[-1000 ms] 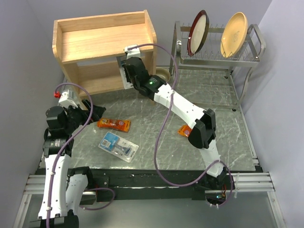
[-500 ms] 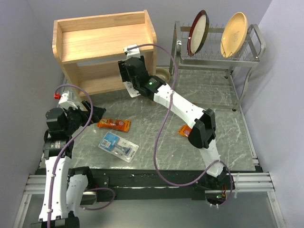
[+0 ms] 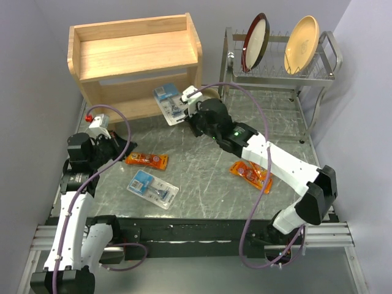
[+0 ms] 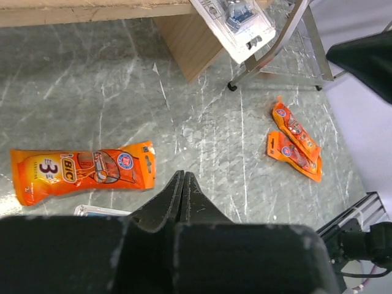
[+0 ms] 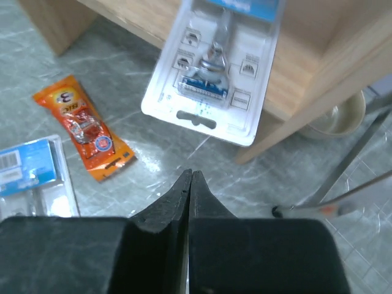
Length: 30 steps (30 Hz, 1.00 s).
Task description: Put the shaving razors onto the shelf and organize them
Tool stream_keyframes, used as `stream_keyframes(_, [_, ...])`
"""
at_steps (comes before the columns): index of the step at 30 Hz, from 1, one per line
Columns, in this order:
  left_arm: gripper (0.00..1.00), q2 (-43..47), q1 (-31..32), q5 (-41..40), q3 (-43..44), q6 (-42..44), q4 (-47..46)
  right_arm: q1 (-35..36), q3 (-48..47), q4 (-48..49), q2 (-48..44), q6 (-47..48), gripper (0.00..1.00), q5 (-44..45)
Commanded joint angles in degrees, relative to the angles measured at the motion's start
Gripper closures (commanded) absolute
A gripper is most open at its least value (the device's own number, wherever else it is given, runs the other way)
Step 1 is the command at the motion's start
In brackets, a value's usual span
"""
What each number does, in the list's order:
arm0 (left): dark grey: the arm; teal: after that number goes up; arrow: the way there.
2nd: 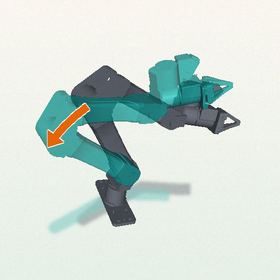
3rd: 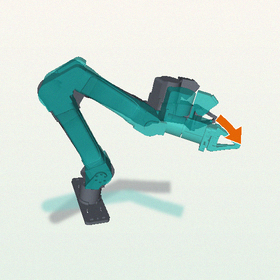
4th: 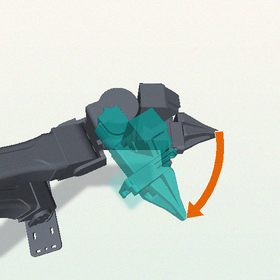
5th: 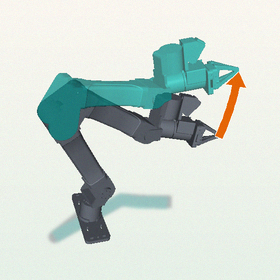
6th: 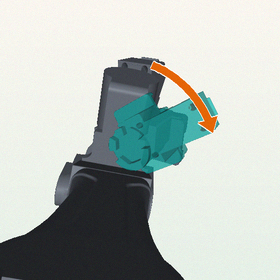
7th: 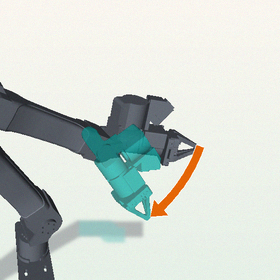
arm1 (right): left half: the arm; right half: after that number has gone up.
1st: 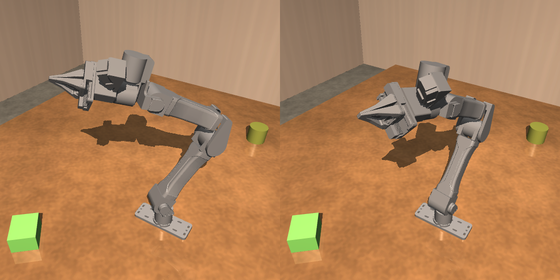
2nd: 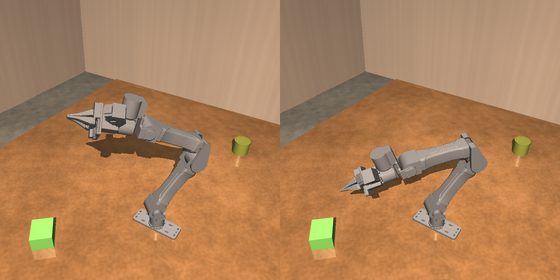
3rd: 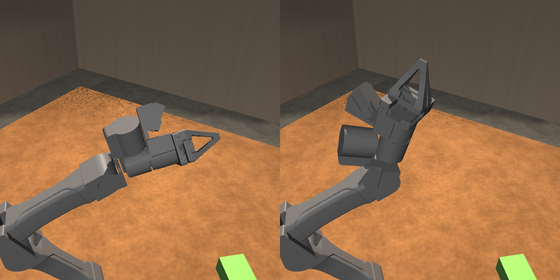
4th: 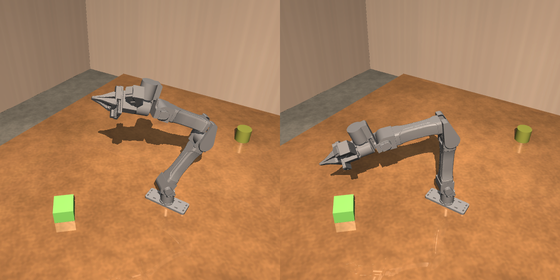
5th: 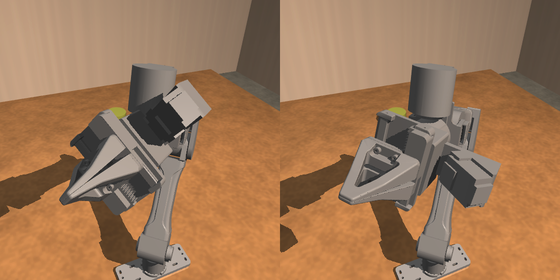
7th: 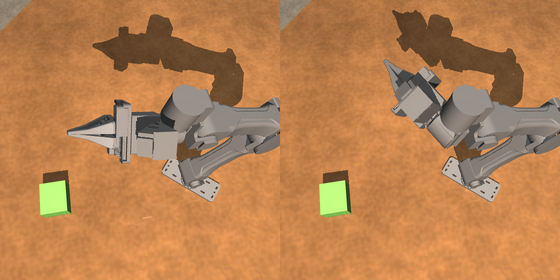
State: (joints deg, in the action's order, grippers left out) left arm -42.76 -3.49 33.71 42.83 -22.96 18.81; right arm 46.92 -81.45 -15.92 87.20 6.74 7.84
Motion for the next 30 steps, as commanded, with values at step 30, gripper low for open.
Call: stream_keyframes(30, [0.99,-27.89,16.67,-28.35,14.47,0.99,-25.83,-2.0,-3.1,0.98,5.62,6.62,1.0,0.42])
